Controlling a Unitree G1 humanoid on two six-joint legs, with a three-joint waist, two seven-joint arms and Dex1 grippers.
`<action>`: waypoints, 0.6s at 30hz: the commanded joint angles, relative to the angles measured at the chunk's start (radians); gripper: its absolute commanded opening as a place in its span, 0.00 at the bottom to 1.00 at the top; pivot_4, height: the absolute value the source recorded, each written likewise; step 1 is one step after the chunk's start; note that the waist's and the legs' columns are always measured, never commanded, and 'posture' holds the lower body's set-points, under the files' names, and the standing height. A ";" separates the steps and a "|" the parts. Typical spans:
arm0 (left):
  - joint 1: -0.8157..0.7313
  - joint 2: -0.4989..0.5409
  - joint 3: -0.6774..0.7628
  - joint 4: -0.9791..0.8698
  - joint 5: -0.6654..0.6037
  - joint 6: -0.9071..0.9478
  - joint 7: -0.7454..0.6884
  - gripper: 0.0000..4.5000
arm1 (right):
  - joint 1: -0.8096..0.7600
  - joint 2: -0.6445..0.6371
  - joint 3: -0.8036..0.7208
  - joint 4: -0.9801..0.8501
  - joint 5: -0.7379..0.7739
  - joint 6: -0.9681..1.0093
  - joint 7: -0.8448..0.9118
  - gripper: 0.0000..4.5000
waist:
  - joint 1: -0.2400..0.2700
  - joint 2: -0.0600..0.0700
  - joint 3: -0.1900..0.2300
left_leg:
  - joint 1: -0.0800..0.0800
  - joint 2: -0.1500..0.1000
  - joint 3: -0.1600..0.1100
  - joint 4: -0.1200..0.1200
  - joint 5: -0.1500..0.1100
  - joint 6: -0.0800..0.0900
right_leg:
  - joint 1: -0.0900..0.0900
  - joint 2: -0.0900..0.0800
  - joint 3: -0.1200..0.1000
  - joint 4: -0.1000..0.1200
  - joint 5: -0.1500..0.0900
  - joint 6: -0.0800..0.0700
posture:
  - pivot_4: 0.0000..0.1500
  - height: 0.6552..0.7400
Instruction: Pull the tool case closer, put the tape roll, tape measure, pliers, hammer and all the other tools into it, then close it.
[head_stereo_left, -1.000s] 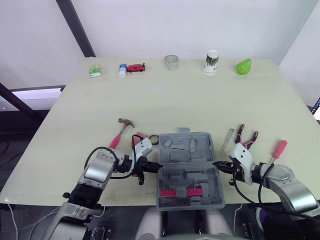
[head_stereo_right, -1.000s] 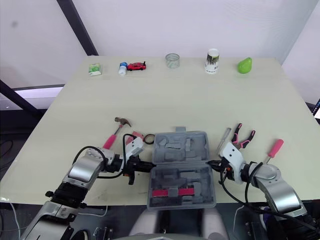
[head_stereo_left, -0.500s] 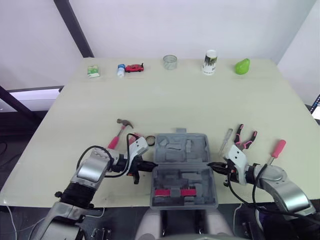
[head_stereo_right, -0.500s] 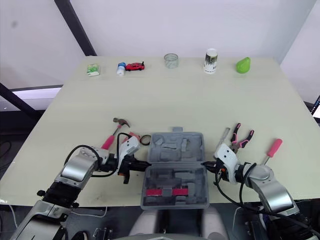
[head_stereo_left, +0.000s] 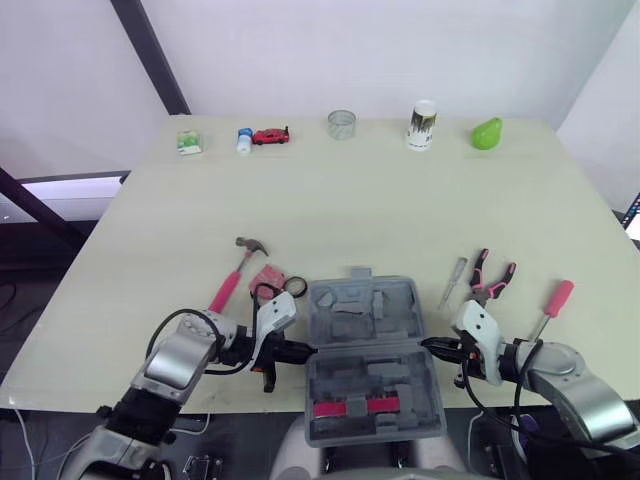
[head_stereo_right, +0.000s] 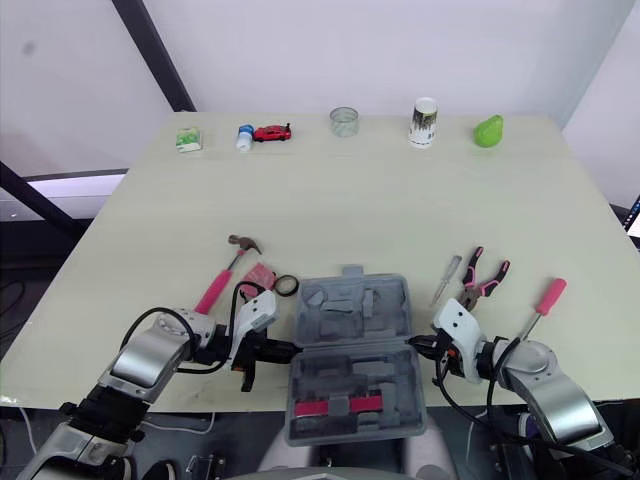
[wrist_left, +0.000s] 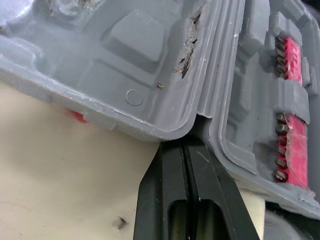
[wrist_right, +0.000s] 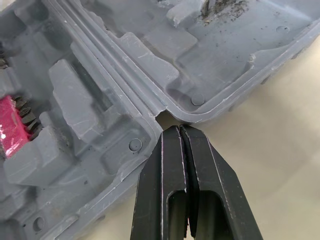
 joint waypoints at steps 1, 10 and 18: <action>0.024 0.014 -0.011 -0.055 -0.023 -0.006 0.002 0.00 | 0.006 -0.004 0.004 -0.064 0.036 0.004 0.016 0.01 | 0.000 0.000 0.000 | 0.000 0.000 0.000 0.000 0.000 0.000 | 0.000 0.000 0.000 0.000 0.000 0.000 | 1.00 1.00; 0.053 0.033 0.006 -0.089 -0.051 -0.007 0.016 0.00 | 0.018 -0.011 0.003 -0.069 0.029 0.004 0.009 0.01 | 0.001 0.000 0.000 | 0.000 0.000 0.000 0.000 0.000 0.000 | 0.000 0.000 0.000 0.000 0.000 0.000 | 1.00 1.00; 0.085 0.054 0.010 -0.101 -0.058 -0.023 0.028 0.00 | 0.030 -0.031 0.004 -0.086 0.043 0.010 0.017 0.01 | 0.002 0.000 0.000 | 0.000 0.000 0.000 0.000 0.000 0.000 | 0.000 0.000 0.000 0.000 0.000 0.000 | 1.00 1.00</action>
